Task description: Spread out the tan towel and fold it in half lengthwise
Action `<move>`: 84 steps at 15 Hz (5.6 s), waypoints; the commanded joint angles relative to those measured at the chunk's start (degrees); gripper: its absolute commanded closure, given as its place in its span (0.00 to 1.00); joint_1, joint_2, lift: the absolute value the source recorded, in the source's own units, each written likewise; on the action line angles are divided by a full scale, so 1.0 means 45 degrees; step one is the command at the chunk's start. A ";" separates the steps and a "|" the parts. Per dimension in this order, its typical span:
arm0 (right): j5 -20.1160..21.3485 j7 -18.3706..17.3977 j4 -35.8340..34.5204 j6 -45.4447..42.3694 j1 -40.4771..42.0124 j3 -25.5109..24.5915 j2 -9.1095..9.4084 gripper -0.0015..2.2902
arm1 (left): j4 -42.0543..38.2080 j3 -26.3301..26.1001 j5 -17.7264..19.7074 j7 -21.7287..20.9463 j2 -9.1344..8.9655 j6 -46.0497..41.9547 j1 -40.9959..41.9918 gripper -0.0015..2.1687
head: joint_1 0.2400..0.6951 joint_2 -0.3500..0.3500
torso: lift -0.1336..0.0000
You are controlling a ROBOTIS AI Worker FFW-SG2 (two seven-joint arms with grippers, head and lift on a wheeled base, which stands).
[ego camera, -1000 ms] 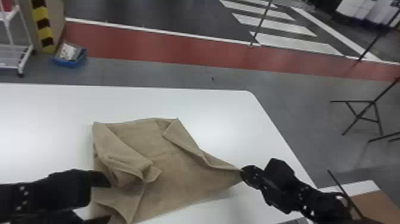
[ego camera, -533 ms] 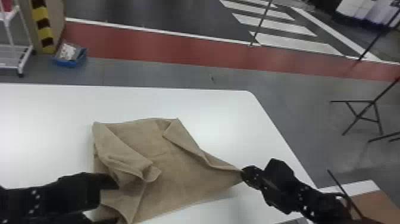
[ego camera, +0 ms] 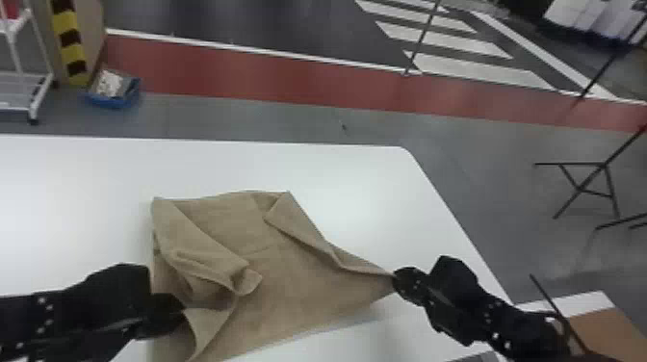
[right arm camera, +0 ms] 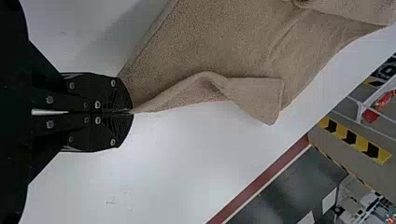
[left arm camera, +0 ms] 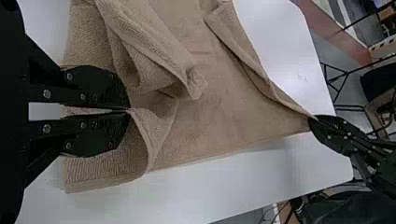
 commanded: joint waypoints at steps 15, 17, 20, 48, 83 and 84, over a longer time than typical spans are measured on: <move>-0.1474 -0.0937 -0.2180 0.3704 -0.1133 -0.1886 -0.0273 0.58 | -0.0956 0.9182 0.2513 -0.1179 0.0265 -0.1213 0.2335 0.93 | 1.00 0.19 | 0.04; -0.1337 -0.0761 -0.2219 0.3548 -0.0937 -0.1750 -0.0078 0.58 | -0.0663 0.8948 0.2142 -0.1609 0.0245 -0.2541 0.3097 0.93 | 1.00 0.19 | 0.04; -0.1103 -0.0331 -0.2199 0.3157 -0.0508 -0.1359 0.0011 0.58 | -0.0097 0.8655 0.2181 -0.1433 0.0148 -0.3557 0.3507 0.91 | 1.00 0.17 | 0.04; 0.0362 -0.0468 -0.2297 0.2572 0.0196 -0.0246 0.0011 0.58 | 0.2267 0.0412 0.2161 0.4895 -0.4208 0.5935 -0.2079 0.10 | 1.00 0.00 | 0.04; 0.0108 -0.0546 -0.1945 0.2181 0.0157 -0.0500 0.0011 0.58 | -0.2480 0.5647 0.0033 0.7688 -0.1239 0.8943 0.2960 0.10 | 1.00 0.43 | 0.04; 0.0089 -0.0546 -0.1887 0.2064 0.0137 -0.0500 0.0011 0.58 | -0.2460 0.6096 0.0169 0.7024 -0.1142 0.7771 0.3195 0.10 | 1.00 0.44 | 0.04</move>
